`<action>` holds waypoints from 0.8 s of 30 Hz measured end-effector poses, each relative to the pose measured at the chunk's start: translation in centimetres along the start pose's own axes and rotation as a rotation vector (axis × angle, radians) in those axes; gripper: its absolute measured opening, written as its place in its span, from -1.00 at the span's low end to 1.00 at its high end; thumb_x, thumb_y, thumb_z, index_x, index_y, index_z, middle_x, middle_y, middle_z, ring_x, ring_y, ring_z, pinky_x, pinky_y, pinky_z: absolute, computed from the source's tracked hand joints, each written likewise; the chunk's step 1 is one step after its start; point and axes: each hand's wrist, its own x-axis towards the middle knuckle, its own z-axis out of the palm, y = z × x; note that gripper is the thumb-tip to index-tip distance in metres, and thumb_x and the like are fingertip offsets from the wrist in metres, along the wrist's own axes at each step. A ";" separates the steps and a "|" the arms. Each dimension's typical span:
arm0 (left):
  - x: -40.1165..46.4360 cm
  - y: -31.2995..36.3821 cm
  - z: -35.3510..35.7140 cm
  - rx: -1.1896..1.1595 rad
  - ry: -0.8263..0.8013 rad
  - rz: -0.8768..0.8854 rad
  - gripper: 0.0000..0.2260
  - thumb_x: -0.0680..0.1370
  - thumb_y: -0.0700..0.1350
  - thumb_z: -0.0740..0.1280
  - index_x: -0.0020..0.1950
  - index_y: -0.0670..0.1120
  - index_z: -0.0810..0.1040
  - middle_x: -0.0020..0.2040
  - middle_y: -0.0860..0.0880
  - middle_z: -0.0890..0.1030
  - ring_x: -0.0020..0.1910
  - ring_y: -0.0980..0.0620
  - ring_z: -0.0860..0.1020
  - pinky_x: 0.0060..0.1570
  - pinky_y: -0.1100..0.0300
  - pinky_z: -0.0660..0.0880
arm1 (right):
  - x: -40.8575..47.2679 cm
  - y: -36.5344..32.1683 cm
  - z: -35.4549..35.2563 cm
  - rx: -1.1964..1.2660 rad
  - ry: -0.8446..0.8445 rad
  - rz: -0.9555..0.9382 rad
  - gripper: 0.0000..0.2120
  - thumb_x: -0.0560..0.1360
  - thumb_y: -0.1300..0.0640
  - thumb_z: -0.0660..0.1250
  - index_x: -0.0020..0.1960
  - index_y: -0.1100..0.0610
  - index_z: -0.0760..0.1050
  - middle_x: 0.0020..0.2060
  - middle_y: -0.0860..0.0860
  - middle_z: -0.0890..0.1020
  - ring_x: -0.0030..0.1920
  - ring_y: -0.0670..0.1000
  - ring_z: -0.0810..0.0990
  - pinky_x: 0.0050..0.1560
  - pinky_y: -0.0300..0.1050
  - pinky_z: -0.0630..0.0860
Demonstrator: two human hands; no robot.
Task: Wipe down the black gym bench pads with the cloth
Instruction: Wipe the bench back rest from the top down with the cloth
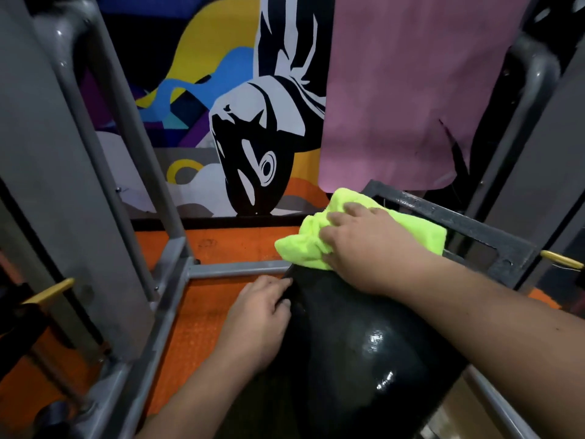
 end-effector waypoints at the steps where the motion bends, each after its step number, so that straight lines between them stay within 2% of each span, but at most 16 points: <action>1: -0.1 -0.3 0.1 -0.019 0.013 0.011 -0.67 0.54 -0.11 0.29 0.31 -0.02 0.55 0.21 0.11 0.55 0.23 0.11 0.46 0.24 0.32 0.31 | -0.1 0.0 0.4 -0.003 -0.022 -0.025 -0.62 0.60 -0.18 0.11 0.29 -0.02 0.45 0.37 0.03 0.46 0.44 0.17 0.30 0.33 0.14 0.34; 3: -0.4 -0.8 0.1 -0.055 0.028 0.037 -0.70 0.53 -0.08 0.28 0.25 0.00 0.59 0.18 0.15 0.57 0.21 0.15 0.49 0.26 0.26 0.36 | -0.6 0.5 1.2 -0.007 -0.032 -0.058 -0.63 0.60 -0.17 0.10 0.26 -0.01 0.47 0.37 0.02 0.47 0.46 0.15 0.30 0.36 0.14 0.35; 6: -0.7 -1.5 0.2 -0.076 0.071 0.072 -0.70 0.51 -0.02 0.24 0.17 0.00 0.63 0.10 0.19 0.57 0.15 0.20 0.51 0.22 0.26 0.39 | 0.8 0.2 0.9 0.008 0.002 -0.010 -0.75 0.60 -0.08 0.13 0.12 0.00 0.49 0.18 0.00 0.56 0.29 0.13 0.42 0.18 0.07 0.44; 8: -0.6 -1.5 0.2 -0.062 0.075 0.086 -0.77 0.55 -0.07 0.27 0.16 -0.01 0.62 0.08 0.18 0.55 0.14 0.19 0.50 0.21 0.25 0.39 | 1.9 -0.6 0.6 -0.003 -0.020 -0.013 -0.82 0.59 -0.03 0.16 0.08 0.00 0.48 0.11 0.02 0.56 0.23 0.13 0.43 0.18 0.11 0.45; 10: -0.5 -1.3 0.1 -0.011 0.048 0.138 -0.79 0.57 -0.11 0.29 0.18 -0.01 0.62 0.07 0.14 0.55 0.14 0.13 0.49 0.20 0.21 0.39 | 1.1 -0.2 0.5 -0.018 -0.084 -0.058 -0.81 0.56 -0.11 0.11 0.00 -0.03 0.40 0.10 0.01 0.55 0.21 0.11 0.44 0.18 0.09 0.44; 11: -0.5 -1.2 -0.1 0.023 0.026 0.167 -0.78 0.58 -0.10 0.28 0.19 -0.01 0.61 0.07 0.11 0.55 0.14 0.11 0.49 0.18 0.18 0.39 | 0.4 0.2 0.3 -0.022 -0.128 -0.060 -0.74 0.52 -0.19 0.05 -0.01 -0.04 0.38 0.11 -0.01 0.55 0.21 0.10 0.46 0.17 0.07 0.45; 12: -0.4 -1.1 -0.2 0.065 0.012 0.188 -0.78 0.59 -0.08 0.27 0.20 -0.01 0.60 0.08 0.09 0.55 0.14 0.08 0.49 0.16 0.15 0.40 | -0.1 0.8 0.0 0.015 -0.130 -0.031 -0.67 0.46 -0.24 0.01 -0.01 -0.07 0.39 0.13 -0.02 0.55 0.19 0.11 0.49 0.17 0.09 0.47; 15: -0.4 -1.0 -0.5 0.163 0.008 0.210 -0.76 0.60 -0.05 0.23 0.22 0.00 0.59 0.14 0.06 0.54 0.17 0.03 0.49 0.15 0.08 0.42 | 0.0 -0.3 -1.5 0.037 -0.173 0.070 -0.71 0.46 -0.28 -0.04 -0.05 -0.13 0.32 0.13 0.04 0.56 0.16 0.15 0.50 0.22 0.15 0.46; 17: -0.7 -1.0 -0.1 0.165 0.044 0.211 -0.75 0.60 -0.05 0.22 0.23 -0.01 0.58 0.17 0.05 0.54 0.18 0.01 0.48 0.16 0.08 0.42 | 0.7 -1.5 -1.4 0.013 -0.172 0.056 -0.69 0.44 -0.25 -0.12 -0.05 -0.12 0.28 0.11 0.04 0.56 0.21 0.14 0.45 0.27 0.16 0.42; 21: -1.3 -1.0 1.1 0.154 0.116 0.215 -0.74 0.59 -0.03 0.23 0.22 -0.02 0.58 0.16 0.03 0.54 0.15 -0.03 0.49 0.14 0.04 0.43 | -1.1 -1.9 -0.8 -0.055 -0.174 0.109 -0.93 0.59 0.01 0.12 -0.02 -0.01 0.33 0.09 0.07 0.52 0.02 0.17 0.48 0.10 0.03 0.45; 22: -1.4 -1.0 1.3 0.158 0.129 0.215 -0.74 0.59 -0.03 0.23 0.22 -0.03 0.58 0.16 0.03 0.54 0.15 -0.03 0.50 0.13 0.04 0.44 | -1.2 -2.2 -1.0 -0.084 -0.177 0.135 -0.90 0.60 0.02 0.12 0.03 0.02 0.37 0.13 0.09 0.53 0.02 0.17 0.47 0.06 0.00 0.43; 24: -1.4 -1.3 1.5 0.156 0.148 0.198 -0.72 0.59 -0.04 0.23 0.25 -0.04 0.57 0.18 0.03 0.54 0.17 -0.03 0.49 0.15 0.05 0.43 | -0.3 -3.4 -1.5 -0.089 -0.179 0.154 -0.66 0.58 -0.03 0.07 0.23 0.10 0.44 0.24 0.13 0.52 0.08 0.20 0.48 0.09 0.01 0.42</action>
